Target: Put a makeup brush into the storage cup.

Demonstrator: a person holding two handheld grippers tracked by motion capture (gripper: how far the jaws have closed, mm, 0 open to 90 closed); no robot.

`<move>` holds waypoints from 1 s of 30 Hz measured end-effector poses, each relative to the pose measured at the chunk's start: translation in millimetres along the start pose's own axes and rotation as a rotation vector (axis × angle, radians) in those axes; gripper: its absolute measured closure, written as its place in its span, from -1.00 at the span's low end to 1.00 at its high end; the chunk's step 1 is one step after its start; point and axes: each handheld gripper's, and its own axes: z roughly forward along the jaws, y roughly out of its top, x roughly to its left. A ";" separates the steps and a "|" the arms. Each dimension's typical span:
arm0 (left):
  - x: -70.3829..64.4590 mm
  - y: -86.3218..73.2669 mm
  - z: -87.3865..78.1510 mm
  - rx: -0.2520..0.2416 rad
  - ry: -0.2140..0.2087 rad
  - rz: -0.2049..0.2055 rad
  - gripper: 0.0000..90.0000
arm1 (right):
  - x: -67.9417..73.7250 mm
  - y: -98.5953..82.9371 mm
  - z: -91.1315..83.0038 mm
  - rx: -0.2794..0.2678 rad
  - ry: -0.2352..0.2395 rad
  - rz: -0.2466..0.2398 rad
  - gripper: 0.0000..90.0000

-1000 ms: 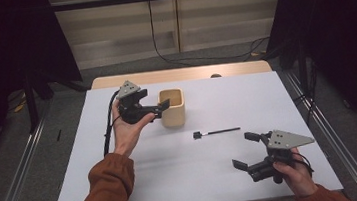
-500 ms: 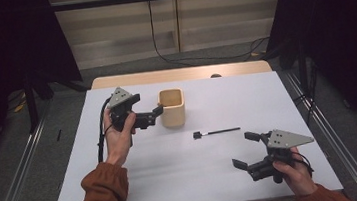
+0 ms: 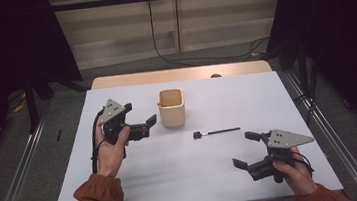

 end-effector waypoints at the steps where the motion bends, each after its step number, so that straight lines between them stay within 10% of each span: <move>1: -0.7 -0.3 -1.8 -0.002 0.003 0.005 -0.94 | 0.2 0.1 -0.5 0.000 0.002 0.002 -0.98; 30: -17.8 -29.9 -51.0 -0.010 0.004 0.022 -0.95 | -2.6 -0.9 -0.9 0.003 -0.016 0.006 -0.97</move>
